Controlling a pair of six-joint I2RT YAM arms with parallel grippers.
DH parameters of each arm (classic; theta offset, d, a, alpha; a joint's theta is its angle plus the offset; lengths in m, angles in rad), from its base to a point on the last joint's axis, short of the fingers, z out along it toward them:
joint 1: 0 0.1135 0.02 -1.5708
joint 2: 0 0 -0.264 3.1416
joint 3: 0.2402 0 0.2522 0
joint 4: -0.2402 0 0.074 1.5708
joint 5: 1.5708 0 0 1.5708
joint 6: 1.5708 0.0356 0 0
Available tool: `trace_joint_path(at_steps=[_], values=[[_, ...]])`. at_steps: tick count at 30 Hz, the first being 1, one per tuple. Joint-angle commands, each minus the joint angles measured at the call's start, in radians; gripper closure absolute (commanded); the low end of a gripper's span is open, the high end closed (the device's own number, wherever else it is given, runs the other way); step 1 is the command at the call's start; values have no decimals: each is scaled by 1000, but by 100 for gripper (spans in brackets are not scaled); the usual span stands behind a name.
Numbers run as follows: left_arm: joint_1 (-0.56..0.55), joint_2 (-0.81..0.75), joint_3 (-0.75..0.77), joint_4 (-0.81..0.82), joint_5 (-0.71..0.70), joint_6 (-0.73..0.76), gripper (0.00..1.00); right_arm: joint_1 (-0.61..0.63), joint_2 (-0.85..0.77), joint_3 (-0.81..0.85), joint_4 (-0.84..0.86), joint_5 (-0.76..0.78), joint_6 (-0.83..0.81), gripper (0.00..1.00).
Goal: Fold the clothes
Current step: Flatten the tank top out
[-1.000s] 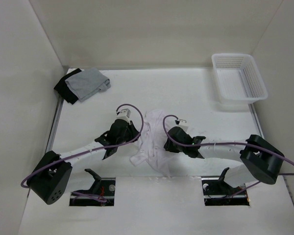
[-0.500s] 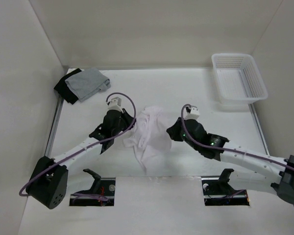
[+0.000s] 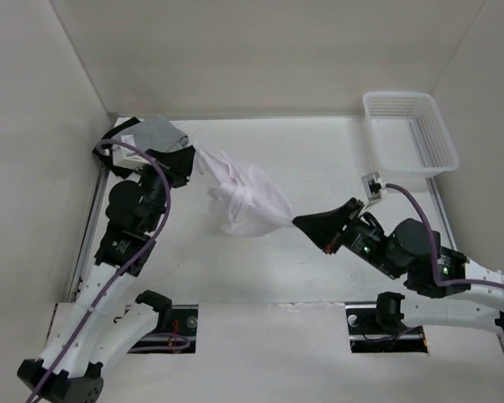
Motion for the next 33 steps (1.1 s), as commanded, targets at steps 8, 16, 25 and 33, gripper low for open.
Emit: trace_joint_path(at_steps=[8, 16, 25, 33], values=[[-117, -256, -48, -196, -4, 83, 89, 238, -99, -99, 7, 262, 1, 92], [21, 84, -194, 56, -27, 45, 96, -292, 127, -357, 199, -172, 161, 94], [-113, 381, -140, 146, -67, 84, 91, -592, 388, -385, 414, -293, 138, 95], [-293, 258, -352, -9, -188, 128, 83, -793, 800, -15, 474, -416, 126, 96]])
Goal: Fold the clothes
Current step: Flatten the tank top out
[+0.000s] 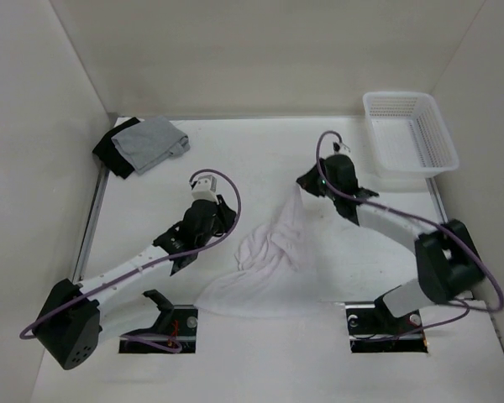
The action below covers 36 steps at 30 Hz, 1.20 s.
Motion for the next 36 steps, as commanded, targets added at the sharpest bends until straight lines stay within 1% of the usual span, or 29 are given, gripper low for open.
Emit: trace_joint_path(at_steps=[1, 2, 3, 4, 5, 6, 8, 10, 11, 12, 13, 15, 16, 17, 18, 21, 22, 26, 28, 31, 36], values=[[-20, -47, -66, -56, -80, 21, 83, -67, 256, 300, 122, -94, -10, 96], [-19, -55, -71, -58, -76, 13, 83, -83, 327, 369, 119, -97, -7, 95], [-20, -65, -77, -61, -74, 4, 81, -103, 413, 446, 110, -96, 0, 91], [-23, -75, -80, -62, -73, -2, 78, -115, 466, 498, 94, -94, 10, 86], [-31, -81, -80, -70, -71, -1, 74, -129, 516, 544, 73, -91, 28, 76], [-39, -84, -81, -79, -69, 2, 70, -135, 530, 557, 65, -86, 33, 66], [-57, -85, -83, -108, -69, 7, 61, -133, 502, 522, 68, -67, 24, 54], [-78, -75, -92, -146, -76, 4, 58, -121, 419, 435, 80, -28, -33, 48], [-88, -67, -98, -160, -76, -2, 57, -101, 379, 395, 80, -11, -54, 47], [-92, -56, -106, -173, -74, -8, 57, -72, 312, 322, 77, 18, -83, 48], [-98, -46, -110, -186, -69, -19, 58, -55, 270, 274, 77, 30, -88, 52], [-117, -24, -114, -232, -65, -45, 66, 1, 171, 154, 76, 50, -101, 67], [-129, -20, -114, -266, -65, -66, 68, 26, 126, 98, 73, 58, -98, 79], [-143, -21, -117, -304, -69, -97, 70, 47, 80, 42, 76, 73, -92, 86], [-161, -32, -120, -344, -74, -135, 70, 66, 39, -7, 74, 93, -82, 88], [-221, -82, -133, -432, -105, -266, 68, 98, -67, -105, 62, 133, -61, 86], [-245, -105, -138, -490, -131, -336, 66, 109, -95, -127, 63, 137, -61, 84], [-321, -135, -129, -674, -151, -514, 66, 130, -152, -176, 65, 142, -68, 80], [-361, -153, -127, -725, -135, -580, 67, 130, -157, -194, 74, 138, -67, 80], [-410, -173, -141, -725, -97, -643, 69, 130, -167, -214, 89, 136, -64, 79], [-430, -176, -170, -679, -62, -660, 69, 130, -169, -221, 102, 118, -70, 78]])
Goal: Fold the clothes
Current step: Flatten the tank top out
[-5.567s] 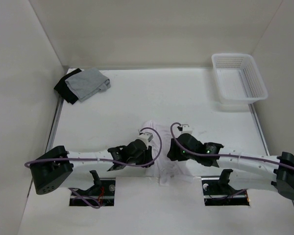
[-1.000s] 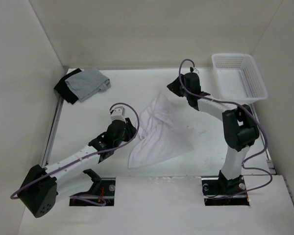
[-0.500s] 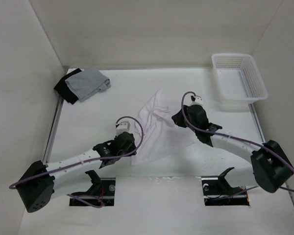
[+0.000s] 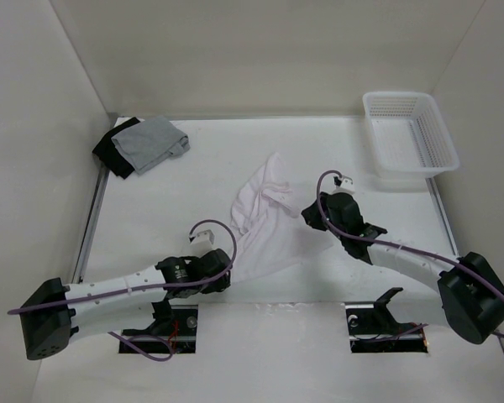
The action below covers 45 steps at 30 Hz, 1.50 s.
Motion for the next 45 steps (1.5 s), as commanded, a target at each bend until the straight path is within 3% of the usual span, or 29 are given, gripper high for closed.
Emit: trace_joint_path(at_steps=[1, 11, 13, 15, 19, 24, 27, 31, 36, 45], values=[[-10, -16, -31, 13, 20, -64, 68, 10, -19, 3, 59, 4, -6, 78], [48, 2, -83, 116, 23, -39, 71, 28, -37, -22, 59, 5, 19, 73], [52, 7, -90, 137, 32, -33, 76, 28, -48, -31, 59, 5, 26, 72], [55, 8, -92, 147, 43, -18, 87, 30, -66, -40, 51, 8, 31, 70], [70, -77, -52, 119, 25, 24, 98, 30, -127, -72, 25, 26, 43, 56], [162, -246, 61, 36, -107, 140, 98, 24, -187, -108, -107, 63, 69, 52], [261, -295, 52, 26, -127, 163, 98, 51, -227, -119, -211, 91, 115, 52], [409, -360, 5, 41, -90, 173, 98, 146, -269, -132, -334, 172, 186, 52], [567, -384, -43, 123, 32, 235, 97, 199, -183, -88, -418, 183, 195, 52], [616, -352, -124, 219, 157, 262, 97, 321, -62, -19, -429, 177, 221, 54]])
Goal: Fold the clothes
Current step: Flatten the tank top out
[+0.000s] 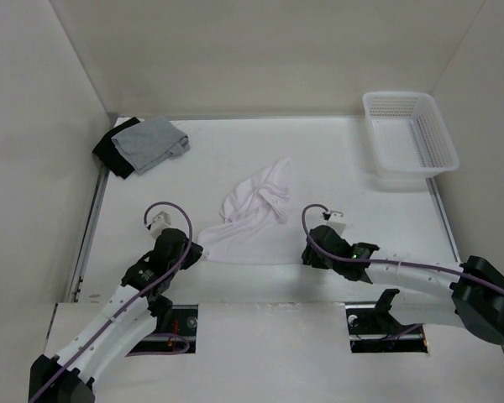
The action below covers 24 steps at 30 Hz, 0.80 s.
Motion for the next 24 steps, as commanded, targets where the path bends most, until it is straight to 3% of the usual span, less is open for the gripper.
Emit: trace_joint_path(at_steps=[1, 12, 15, 18, 24], values=[[5, -10, -8, 80, 50, 38, 97, 65, 30, 71, 0, 13, 27, 54], [14, -27, -2, 86, 73, 75, 97, 93, 117, 96, -65, 99, 95, 63], [18, -21, 1, 94, 75, 83, 96, 93, 143, 101, -63, 79, 90, 64], [18, -9, 9, 100, 75, 87, 96, 98, 170, 105, -60, 61, 89, 71], [29, -10, 10, 108, 76, 89, 96, 107, 211, 127, -66, 39, 75, 73]])
